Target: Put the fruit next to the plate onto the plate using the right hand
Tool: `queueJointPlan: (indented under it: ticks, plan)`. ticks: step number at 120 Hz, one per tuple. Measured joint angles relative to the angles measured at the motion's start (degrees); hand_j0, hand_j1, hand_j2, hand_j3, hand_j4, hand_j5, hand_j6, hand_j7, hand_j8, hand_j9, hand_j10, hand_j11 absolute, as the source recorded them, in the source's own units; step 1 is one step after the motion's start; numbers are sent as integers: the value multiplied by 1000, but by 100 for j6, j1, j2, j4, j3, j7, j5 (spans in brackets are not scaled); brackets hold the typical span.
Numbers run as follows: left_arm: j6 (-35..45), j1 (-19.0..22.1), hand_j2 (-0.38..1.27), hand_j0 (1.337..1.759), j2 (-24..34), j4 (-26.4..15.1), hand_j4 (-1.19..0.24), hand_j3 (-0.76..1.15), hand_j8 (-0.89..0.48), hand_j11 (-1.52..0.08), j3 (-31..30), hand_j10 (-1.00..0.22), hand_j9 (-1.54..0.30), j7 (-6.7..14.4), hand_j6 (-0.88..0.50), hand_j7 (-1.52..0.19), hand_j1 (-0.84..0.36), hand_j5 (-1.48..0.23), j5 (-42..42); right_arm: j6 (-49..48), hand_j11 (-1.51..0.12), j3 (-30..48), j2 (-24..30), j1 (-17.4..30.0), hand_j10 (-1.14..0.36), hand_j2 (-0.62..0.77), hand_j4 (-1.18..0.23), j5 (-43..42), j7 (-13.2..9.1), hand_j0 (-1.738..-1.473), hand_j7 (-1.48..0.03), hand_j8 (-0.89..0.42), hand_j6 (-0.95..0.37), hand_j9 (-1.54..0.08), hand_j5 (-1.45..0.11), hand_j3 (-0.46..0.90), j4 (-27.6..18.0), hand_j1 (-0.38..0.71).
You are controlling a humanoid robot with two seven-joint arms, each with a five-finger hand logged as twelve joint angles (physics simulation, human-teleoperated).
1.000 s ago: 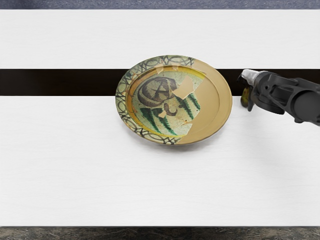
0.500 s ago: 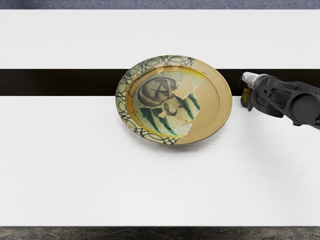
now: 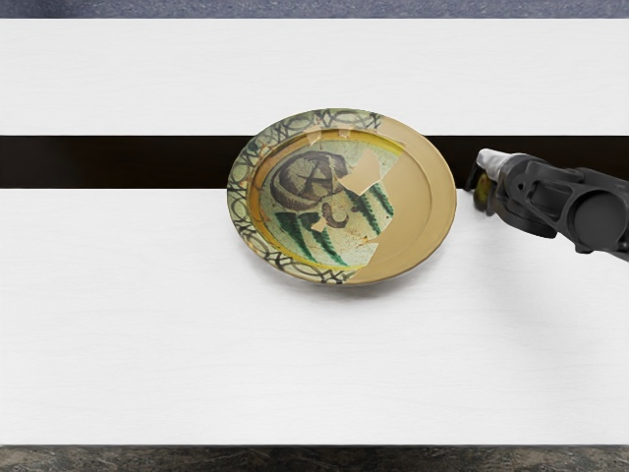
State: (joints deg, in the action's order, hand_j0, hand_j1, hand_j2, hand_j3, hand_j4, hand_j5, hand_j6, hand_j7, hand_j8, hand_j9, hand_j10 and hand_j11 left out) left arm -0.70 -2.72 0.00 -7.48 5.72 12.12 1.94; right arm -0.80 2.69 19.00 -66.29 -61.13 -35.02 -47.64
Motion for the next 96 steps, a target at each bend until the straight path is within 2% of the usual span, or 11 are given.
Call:
queueJointPlan:
  ticks: [18, 23, 24, 28, 33, 43, 49, 71, 96]
  plan:
    - [0, 0, 3, 1658, 0, 0, -15, 0, -15, -19, 0, -15, -19, 0, -15, -19, 331, -20, 0, -1, -932, 56, 5, -10, -592, 205, -699, 19, 0, -1651, -911, -405, -515, -930, -917, 0, 0, 250]
    - [0, 0, 3, 1658, 0, 0, -15, 0, -15, -19, 0, -15, -19, 0, -15, -19, 331, -20, -1, -3, -964, 68, 8, -23, -597, 223, -721, 37, 0, -1651, -942, -407, -517, -962, -951, 0, 1, 259]
    - [0, 0, 3, 1658, 0, 0, -15, 0, -15, -19, 0, -15, -19, 0, -15, -19, 331, -19, 0, -2, -969, 70, 9, -27, -595, 287, -726, 42, 0, -1651, -947, -405, -516, -967, -954, -1, 1, 254]
    - [0, 0, 3, 1658, 0, 0, -15, 0, -15, -19, 0, -15, -19, 0, -15, -19, 331, -19, 1, -6, -994, 76, 13, -40, -597, 245, -737, 71, 1, -1651, -967, -402, -504, -991, -980, 0, 2, 267]
    - [0, 0, 3, 1658, 0, -1, -15, 0, -15, -19, 1, -15, -19, 0, -15, -19, 331, -20, 0, -8, -1023, 84, 18, -55, -579, 267, -747, 103, 2, -1651, -988, -382, -485, -1019, -1011, 1, 3, 280]
    - [0, 0, 3, 1658, 0, 0, -15, 0, -15, -19, 1, -15, -19, 0, -15, -19, 331, -20, 0, -3, -1055, 104, 37, -81, -584, 237, -768, 182, 2, -1650, -1018, -384, -492, -1050, -1044, 0, 4, 236]
    - [0, 0, 3, 1658, 0, 0, -15, 0, -16, -20, 0, -15, -20, 0, -16, -20, 331, -20, 0, -5, -1069, 153, 50, -96, -594, 158, -777, 216, 2, -1650, -1031, -393, -497, -1063, -1060, 0, 3, 202]
    - [0, 0, 3, 1658, 0, 0, -16, 0, -16, -20, 1, -15, -20, 0, -16, -20, 331, -20, 1, -113, -1111, 427, 240, -185, -661, 308, -798, 282, 6, -1649, -1058, -455, -525, -1097, -1085, 0, -54, 183]
    - [0, 0, 3, 1658, 0, 0, -15, 0, -15, -19, 1, -15, -19, 0, -15, -19, 331, -19, 0, -478, -1152, 513, 364, -612, -672, 262, -798, 547, 7, -1649, -1070, -460, -542, -1131, -1114, 1, -97, 154]
